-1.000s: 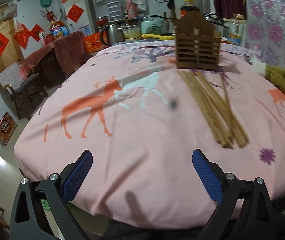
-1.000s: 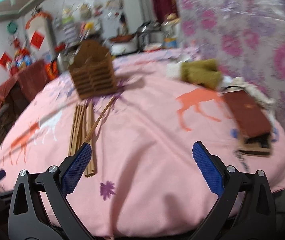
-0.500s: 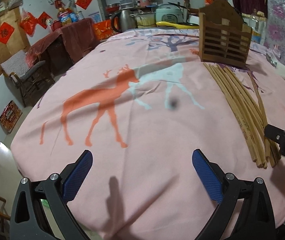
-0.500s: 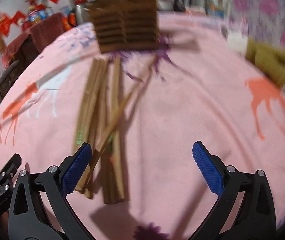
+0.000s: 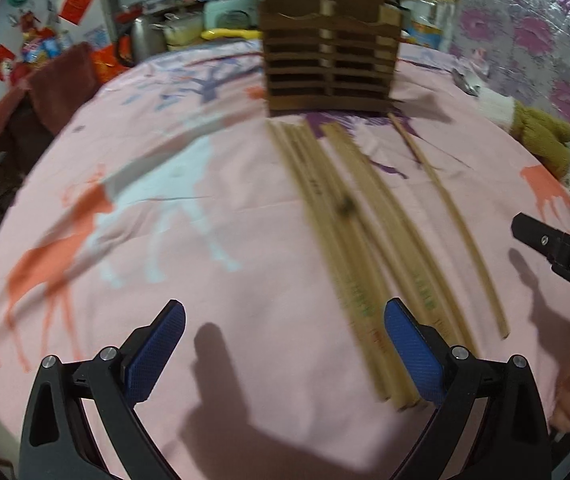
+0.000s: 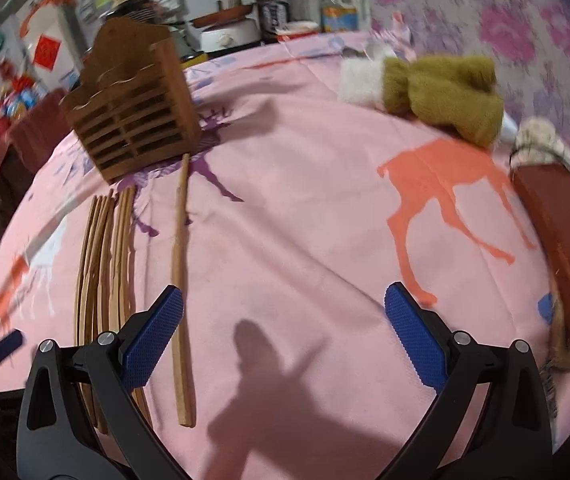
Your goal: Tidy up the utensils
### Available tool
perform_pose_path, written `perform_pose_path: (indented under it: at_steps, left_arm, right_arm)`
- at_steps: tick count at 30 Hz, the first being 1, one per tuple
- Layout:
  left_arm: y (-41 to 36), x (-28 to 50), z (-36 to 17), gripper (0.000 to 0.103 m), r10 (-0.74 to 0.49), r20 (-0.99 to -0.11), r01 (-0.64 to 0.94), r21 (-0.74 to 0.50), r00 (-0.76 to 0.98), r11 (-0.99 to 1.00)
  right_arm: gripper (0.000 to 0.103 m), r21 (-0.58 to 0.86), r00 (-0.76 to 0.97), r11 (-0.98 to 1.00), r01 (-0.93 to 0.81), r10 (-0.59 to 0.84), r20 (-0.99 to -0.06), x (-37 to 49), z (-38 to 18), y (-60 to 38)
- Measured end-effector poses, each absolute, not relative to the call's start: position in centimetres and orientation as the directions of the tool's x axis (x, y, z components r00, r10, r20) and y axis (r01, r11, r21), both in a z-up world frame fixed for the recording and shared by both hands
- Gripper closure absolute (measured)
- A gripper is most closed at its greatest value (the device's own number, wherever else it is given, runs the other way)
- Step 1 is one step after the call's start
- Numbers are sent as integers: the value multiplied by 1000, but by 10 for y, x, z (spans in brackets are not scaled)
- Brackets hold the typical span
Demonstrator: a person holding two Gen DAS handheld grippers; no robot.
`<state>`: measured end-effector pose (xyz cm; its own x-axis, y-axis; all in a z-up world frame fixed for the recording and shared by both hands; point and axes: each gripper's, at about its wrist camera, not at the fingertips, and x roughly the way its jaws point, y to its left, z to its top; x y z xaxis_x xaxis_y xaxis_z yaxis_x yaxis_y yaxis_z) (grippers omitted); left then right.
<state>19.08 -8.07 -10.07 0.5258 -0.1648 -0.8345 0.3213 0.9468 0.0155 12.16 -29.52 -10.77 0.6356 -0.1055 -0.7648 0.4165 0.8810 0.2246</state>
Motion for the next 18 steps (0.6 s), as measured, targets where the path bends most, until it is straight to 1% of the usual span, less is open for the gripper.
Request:
perform_pose_path:
  at_steps: [2, 4, 7, 8, 9, 12, 15, 18]
  left_arm:
    - [-85, 198, -104, 5, -170, -840, 328, 11, 516, 945]
    - [-84, 209, -109, 4, -149, -853, 310, 16, 500, 951]
    - [-69, 223, -111, 4, -170, -869, 274, -41, 465, 961]
    - [-61, 227, -110, 4, -156, -867, 255, -35, 473, 966]
    - [-50, 231, -109, 4, -101, -862, 207, 5, 497, 978]
    - [-17, 239, -109, 5, -36, -864, 108, 21, 502, 994]
    - [9, 244, -111, 5, -17, -873, 41, 3, 487, 999]
    - [10, 241, -107, 5, -38, -867, 48, -17, 497, 999]
  right_arm:
    - [6, 248, 629, 869, 428, -89, -772, 125, -111, -301]
    - [6, 260, 622, 865, 430, -75, -780, 126, -114, -302]
    - [6, 273, 623, 860, 431, -65, -779, 124, -115, -304]
    - [6, 273, 624, 860, 430, -64, -779, 125, -115, -304]
    - [6, 272, 624, 862, 428, -63, -779, 125, -115, -303]
    - [6, 266, 624, 870, 416, -61, -779, 126, -115, -300]
    - [6, 253, 629, 880, 403, -65, -775, 126, -114, -296]
    - [6, 246, 631, 884, 397, -67, -773, 126, -113, -294]
